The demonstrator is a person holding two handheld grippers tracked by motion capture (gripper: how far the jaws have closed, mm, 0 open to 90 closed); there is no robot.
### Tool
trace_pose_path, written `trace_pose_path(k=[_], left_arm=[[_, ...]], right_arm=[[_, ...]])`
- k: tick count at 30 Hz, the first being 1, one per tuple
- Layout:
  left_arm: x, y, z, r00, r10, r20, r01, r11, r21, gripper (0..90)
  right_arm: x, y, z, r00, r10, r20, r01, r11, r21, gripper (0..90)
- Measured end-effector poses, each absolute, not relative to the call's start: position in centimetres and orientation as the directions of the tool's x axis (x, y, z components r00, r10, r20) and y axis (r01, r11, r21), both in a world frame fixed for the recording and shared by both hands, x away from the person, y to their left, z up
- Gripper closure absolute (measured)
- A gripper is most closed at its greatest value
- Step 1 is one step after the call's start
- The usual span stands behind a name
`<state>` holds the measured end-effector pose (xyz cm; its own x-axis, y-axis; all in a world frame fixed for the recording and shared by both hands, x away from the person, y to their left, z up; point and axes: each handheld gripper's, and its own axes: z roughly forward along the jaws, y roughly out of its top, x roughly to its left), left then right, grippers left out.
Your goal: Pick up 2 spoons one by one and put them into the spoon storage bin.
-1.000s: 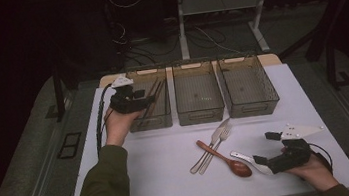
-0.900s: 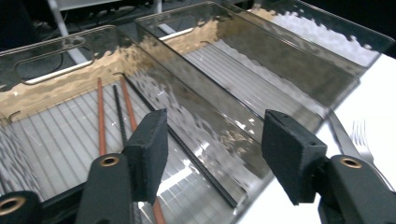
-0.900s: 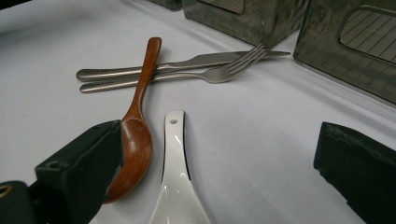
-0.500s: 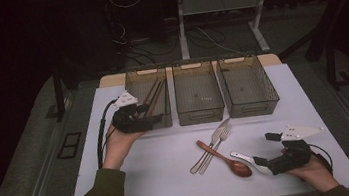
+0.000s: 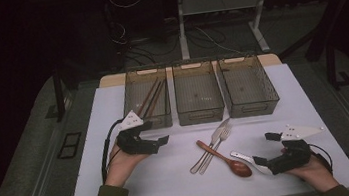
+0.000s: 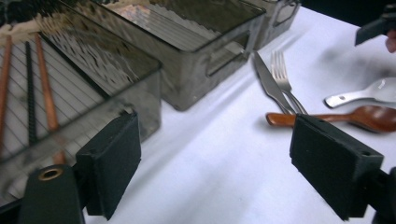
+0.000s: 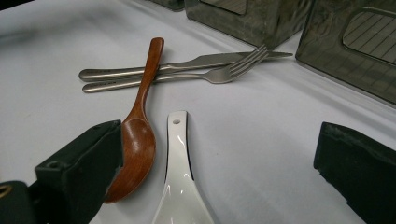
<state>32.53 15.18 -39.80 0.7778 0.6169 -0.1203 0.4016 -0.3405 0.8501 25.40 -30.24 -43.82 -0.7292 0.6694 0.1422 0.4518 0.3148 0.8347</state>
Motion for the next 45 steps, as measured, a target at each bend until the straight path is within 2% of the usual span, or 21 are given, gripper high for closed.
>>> trace_pose_path(k=[13,25,41,45], left_arm=[[28.9,15.0,-41.6,0.806,0.575,-0.14,0.413,-0.377,0.829,0.0],[25.9,15.4,-43.5,0.838,0.532,-0.119,0.372,-0.398,0.839,0.0],[26.0,15.7,-43.8,0.839,0.53,-0.121,0.375,-0.402,0.835,0.0],[26.0,15.7,-43.7,0.841,0.529,-0.118,0.37,-0.4,0.839,0.0]], right_arm=[[25.3,-30.3,-43.8,-0.726,0.672,0.143,0.451,0.309,0.838,1.3],[25.2,-30.3,-43.8,-0.724,0.675,0.142,0.454,0.312,0.835,1.3],[25.2,-30.3,-43.3,-0.715,0.677,0.176,0.501,0.32,0.804,1.4],[25.1,-30.5,-43.2,-0.709,0.682,0.181,0.514,0.324,0.794,6.1]])
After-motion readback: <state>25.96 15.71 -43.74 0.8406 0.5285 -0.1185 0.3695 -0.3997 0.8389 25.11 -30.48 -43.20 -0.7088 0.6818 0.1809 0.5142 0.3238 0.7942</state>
